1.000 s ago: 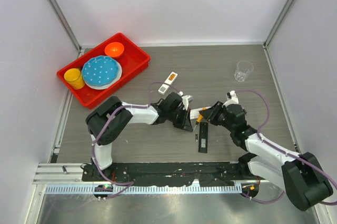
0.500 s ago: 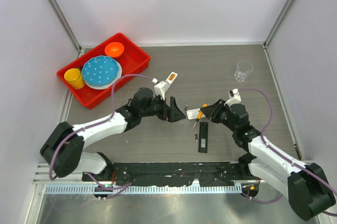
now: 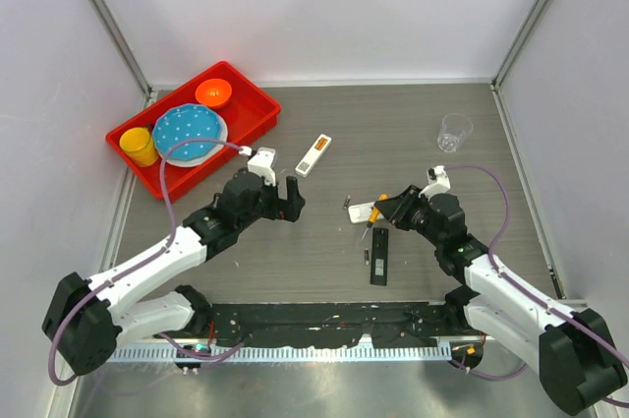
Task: Unload the batteries from the remote control
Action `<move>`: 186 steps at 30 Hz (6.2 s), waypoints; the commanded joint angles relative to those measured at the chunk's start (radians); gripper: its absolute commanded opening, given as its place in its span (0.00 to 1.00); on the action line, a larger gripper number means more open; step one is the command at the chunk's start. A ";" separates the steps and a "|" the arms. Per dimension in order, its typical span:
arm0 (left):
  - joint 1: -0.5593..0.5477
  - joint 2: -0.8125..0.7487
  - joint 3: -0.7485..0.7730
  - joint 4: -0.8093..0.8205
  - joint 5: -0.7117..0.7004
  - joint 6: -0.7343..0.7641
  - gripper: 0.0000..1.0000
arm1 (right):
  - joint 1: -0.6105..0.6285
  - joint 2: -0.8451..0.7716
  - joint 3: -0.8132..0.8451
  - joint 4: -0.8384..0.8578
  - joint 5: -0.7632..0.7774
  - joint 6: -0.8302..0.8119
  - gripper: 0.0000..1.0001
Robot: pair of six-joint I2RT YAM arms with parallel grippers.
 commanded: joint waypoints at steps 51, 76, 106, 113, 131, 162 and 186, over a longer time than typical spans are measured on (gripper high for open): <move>0.156 1.005 0.700 -0.231 0.265 0.244 0.20 | 0.000 -0.009 0.046 0.000 0.050 -0.075 0.01; -0.143 0.520 0.004 -0.098 0.220 -0.123 0.10 | 0.000 -0.115 0.045 -0.069 0.012 -0.036 0.01; -0.516 0.556 0.136 -0.139 -0.064 0.115 0.37 | -0.001 -0.105 0.049 -0.087 0.041 -0.058 0.01; -0.516 0.543 0.122 -0.150 -0.113 0.127 0.70 | 0.000 -0.095 0.051 -0.077 0.036 -0.056 0.01; -0.406 0.500 0.094 -0.123 -0.120 0.204 0.56 | -0.001 -0.075 0.072 -0.058 0.035 -0.055 0.01; -0.327 0.715 0.317 -0.037 0.104 0.491 0.52 | 0.000 0.013 0.163 -0.089 0.116 -0.122 0.01; -0.324 0.672 0.266 -0.052 0.232 0.488 0.20 | -0.001 0.155 0.201 -0.003 0.208 -0.245 0.01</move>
